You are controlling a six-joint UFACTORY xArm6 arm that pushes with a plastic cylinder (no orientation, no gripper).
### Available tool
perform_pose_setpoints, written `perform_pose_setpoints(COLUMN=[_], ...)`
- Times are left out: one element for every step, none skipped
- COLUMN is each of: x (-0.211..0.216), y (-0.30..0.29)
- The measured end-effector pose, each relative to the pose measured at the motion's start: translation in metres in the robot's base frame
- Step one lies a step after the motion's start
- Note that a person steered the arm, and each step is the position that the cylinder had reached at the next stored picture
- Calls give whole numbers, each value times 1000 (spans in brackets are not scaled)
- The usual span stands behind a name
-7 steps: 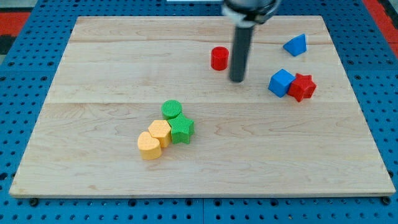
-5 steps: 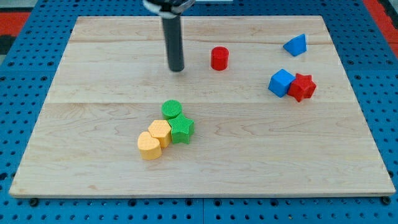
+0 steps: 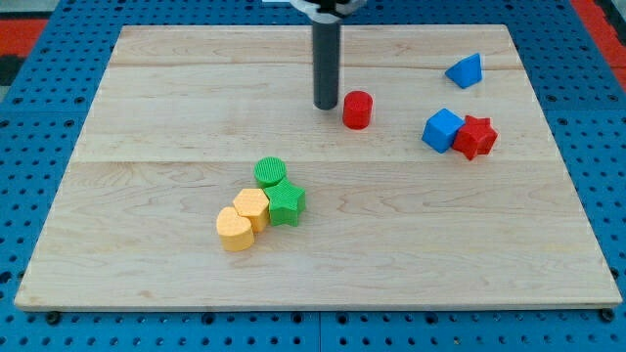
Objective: Push the red circle into the blue cube
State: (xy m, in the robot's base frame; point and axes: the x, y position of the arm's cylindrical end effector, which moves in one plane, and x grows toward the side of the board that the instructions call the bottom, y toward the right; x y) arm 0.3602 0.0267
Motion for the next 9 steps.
perform_pose_setpoints(x=[21, 37, 28, 31, 37, 9, -68, -129, -140], y=[22, 35, 48, 73, 82, 9, 67, 104, 139])
